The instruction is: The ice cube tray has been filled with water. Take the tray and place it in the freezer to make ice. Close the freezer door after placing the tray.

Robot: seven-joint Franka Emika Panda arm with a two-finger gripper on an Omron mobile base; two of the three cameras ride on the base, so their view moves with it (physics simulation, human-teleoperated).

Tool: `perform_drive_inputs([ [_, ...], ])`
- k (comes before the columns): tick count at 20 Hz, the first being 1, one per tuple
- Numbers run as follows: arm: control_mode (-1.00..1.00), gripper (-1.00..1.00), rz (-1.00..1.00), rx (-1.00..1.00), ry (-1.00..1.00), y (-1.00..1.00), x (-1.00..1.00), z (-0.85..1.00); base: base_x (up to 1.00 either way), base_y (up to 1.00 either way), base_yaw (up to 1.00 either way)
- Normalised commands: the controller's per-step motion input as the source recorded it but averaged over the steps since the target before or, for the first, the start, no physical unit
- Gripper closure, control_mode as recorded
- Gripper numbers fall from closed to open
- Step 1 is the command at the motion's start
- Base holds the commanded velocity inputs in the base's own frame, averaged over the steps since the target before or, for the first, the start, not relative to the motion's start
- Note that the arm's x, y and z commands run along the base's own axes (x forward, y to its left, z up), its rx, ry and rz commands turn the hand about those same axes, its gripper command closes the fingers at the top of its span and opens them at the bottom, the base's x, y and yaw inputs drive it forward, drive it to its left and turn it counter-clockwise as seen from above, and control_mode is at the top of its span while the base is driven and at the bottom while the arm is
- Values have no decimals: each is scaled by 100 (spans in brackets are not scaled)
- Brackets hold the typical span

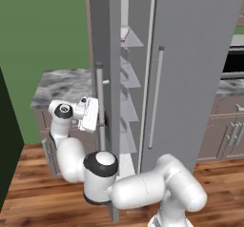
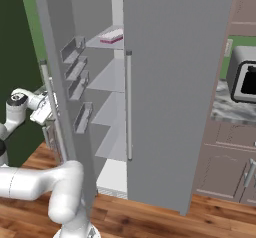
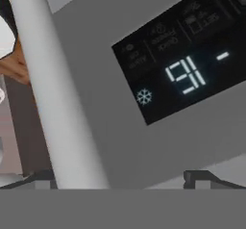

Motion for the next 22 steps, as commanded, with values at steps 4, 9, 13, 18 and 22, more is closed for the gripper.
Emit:
perform_drive_inputs([
  [4, -100, -100, -11, 0, 1, -99, -16, -19, 0, 0, 0],
  [9, -100, -100, 1, 1, 0, -99, -10, -7, 0, 0, 0],
  [13, -100, -100, 16, 5, 0, -100, -2, 0, 0, 0, 0],
  [18, -100, -100, 31, 7, -2, -98, 0, 0, 0, 0, 0],
  [22, -100, -100, 44, 7, -2, -92, 12, 0, 0, 0, 0],
])
